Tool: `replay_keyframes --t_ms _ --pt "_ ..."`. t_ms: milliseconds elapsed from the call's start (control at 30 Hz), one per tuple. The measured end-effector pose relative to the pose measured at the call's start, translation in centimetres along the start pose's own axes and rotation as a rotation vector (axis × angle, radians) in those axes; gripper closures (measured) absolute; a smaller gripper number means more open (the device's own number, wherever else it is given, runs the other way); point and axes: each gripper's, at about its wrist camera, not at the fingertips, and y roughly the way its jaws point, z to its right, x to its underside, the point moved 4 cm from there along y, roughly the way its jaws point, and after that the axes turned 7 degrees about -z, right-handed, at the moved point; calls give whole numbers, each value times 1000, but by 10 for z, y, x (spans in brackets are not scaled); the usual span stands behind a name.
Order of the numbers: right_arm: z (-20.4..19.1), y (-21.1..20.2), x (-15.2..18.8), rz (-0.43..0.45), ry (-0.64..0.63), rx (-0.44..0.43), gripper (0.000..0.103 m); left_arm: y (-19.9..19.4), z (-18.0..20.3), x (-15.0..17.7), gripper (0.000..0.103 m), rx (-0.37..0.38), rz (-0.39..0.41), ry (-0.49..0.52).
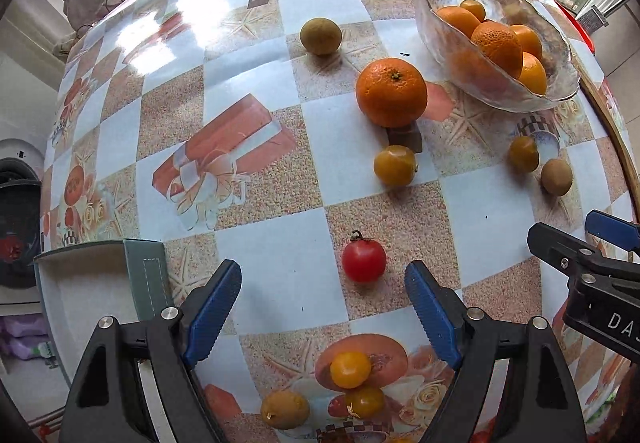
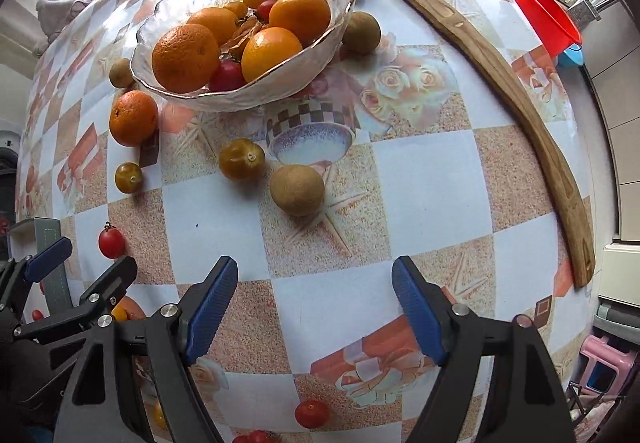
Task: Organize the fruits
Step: 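Grasp a red cherry tomato with the left tool while the right tool grasps a brown kiwi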
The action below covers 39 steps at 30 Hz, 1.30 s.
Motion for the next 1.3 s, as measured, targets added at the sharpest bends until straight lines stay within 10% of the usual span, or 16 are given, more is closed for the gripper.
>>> replay_keyframes --t_ms 300,467,533,1300 --pt "-17 2 -47 50 -50 70 33 -1 5 -15 24 45 22 -7" --pt "-40 -4 -34 69 -76 70 76 -8 10 -11 63 102 35 -3" --pt "-45 -3 -35 66 -72 46 75 -10 11 -10 82 111 39 4" --pt "-63 -38 57 30 -92 -83 75 -64 -43 64 82 244 92 -84"
